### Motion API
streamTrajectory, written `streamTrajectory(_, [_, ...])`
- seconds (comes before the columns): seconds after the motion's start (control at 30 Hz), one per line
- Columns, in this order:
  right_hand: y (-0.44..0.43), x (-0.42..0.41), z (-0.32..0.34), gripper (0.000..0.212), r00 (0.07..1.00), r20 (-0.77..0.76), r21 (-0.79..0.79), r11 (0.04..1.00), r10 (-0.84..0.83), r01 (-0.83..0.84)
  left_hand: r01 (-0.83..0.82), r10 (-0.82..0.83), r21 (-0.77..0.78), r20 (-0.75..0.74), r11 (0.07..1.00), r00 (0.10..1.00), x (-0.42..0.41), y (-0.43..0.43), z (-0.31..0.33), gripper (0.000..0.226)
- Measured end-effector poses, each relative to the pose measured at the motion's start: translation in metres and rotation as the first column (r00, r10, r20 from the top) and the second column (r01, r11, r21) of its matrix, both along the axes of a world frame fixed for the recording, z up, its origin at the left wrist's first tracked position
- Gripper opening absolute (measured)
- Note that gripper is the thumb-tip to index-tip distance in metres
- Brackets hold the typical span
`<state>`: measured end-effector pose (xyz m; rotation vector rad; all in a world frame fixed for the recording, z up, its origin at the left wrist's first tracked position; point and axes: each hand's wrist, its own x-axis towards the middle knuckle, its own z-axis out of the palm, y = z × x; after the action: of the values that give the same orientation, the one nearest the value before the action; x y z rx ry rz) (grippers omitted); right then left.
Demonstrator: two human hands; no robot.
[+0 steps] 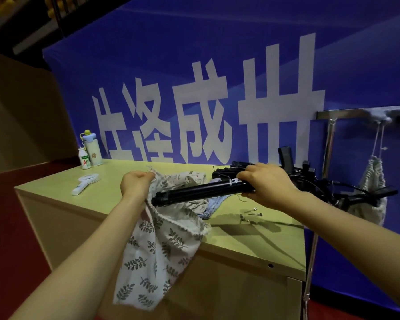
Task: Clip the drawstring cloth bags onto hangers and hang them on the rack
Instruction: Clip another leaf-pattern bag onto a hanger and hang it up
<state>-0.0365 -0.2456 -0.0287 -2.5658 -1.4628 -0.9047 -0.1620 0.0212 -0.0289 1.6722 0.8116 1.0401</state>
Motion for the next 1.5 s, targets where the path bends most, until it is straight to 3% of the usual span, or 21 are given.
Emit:
streamTrajectory(0.2, [0.015,-0.019,0.012,0.033,0.992,0.12,-0.091,0.996,0.032,-0.021,0.091,-0.084,0.119,-0.065,0.989,0.994,0.004,-0.007,-0.006,0.021])
streamTrajectory(0.4, [0.028,-0.043,0.017,0.028,0.955,0.29,-0.145,0.989,0.061,-0.019,0.096,-0.097,0.072,0.008,0.993,0.995,0.007,-0.01,-0.009,0.021])
streamTrajectory(0.63, [0.042,-0.067,0.03,0.024,0.974,0.226,-0.186,0.981,-0.016,0.06,0.12,-0.12,0.144,-0.004,0.982,0.993,0.002,-0.024,0.006,0.034])
streamTrajectory(0.83, [0.058,-0.091,0.039,0.018,0.928,0.337,-0.295,0.954,0.159,-0.057,0.196,-0.195,0.203,-0.025,0.96,0.981,0.002,-0.041,0.021,0.029])
streamTrajectory(1.0, [0.079,-0.091,0.032,0.024,0.841,0.408,-0.375,0.905,0.354,-0.199,0.336,-0.326,-0.11,0.095,0.935,0.941,0.006,-0.053,0.023,0.027])
streamTrajectory(1.1, [0.092,-0.093,0.024,0.003,0.774,0.402,-0.512,0.821,0.489,-0.252,0.398,-0.341,-0.313,0.223,0.862,0.913,0.002,-0.051,0.024,0.029])
streamTrajectory(1.2, [0.092,-0.092,0.015,0.007,0.737,0.383,-0.595,0.759,0.557,-0.264,0.458,-0.324,-0.376,0.369,0.805,0.871,-0.008,-0.05,0.023,0.015])
streamTrajectory(1.33, [0.08,-0.099,0.003,0.017,0.732,0.278,-0.619,0.699,0.622,-0.359,0.6,-0.381,-0.478,0.481,0.641,0.79,-0.015,-0.041,0.026,0.046])
streamTrajectory(1.5, [0.079,-0.097,-0.009,0.011,0.662,0.195,-0.571,0.633,0.724,-0.523,0.591,-0.367,-0.445,0.493,0.673,0.789,-0.017,-0.049,0.028,0.034])
